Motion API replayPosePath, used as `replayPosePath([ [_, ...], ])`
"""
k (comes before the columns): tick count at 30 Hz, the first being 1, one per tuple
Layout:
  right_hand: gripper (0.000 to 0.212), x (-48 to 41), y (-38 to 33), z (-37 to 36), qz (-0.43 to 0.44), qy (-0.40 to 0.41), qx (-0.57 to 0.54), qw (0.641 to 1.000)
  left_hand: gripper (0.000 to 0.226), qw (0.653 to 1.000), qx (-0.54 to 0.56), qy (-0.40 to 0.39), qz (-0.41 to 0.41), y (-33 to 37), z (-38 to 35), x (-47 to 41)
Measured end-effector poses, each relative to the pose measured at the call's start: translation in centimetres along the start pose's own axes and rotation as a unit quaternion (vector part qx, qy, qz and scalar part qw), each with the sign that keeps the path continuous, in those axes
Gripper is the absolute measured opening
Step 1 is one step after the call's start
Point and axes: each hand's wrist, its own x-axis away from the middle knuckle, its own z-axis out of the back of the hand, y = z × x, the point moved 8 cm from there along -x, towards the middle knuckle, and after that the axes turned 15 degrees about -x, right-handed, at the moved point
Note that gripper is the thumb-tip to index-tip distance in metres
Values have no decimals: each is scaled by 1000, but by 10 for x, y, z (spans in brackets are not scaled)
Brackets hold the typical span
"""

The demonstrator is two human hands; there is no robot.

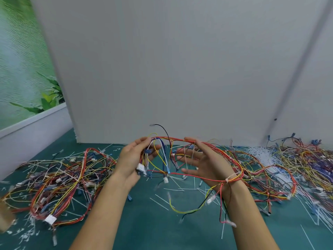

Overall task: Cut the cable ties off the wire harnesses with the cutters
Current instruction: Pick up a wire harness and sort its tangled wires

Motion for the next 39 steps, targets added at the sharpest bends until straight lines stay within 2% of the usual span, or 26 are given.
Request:
replayPosePath([
  [4,39,4,1,-10,-11,-42,2,999,38,998,54,5,26,-5,-4,0],
  [11,40,6,1,-14,-11,-75,0,997,19,993,110,-26,37,-5,-18,4],
  [16,44,3,1,-15,-5,-76,-36,996,26,990,128,-53,35,-7,-29,9],
  [21,46,-1,-7,-13,49,-62,-75,994,32,994,75,-79,13,-5,-39,13],
  [25,37,1,-17,-9,88,-59,-121,987,30,993,8,-117,15,-4,-45,19],
  [30,38,3,-21,-11,107,-53,-170,978,23,991,10,-132,18,-3,-51,23],
  [39,51,5,-22,-3,95,25,-98,990,31,996,35,-86,4,2,-45,23],
])
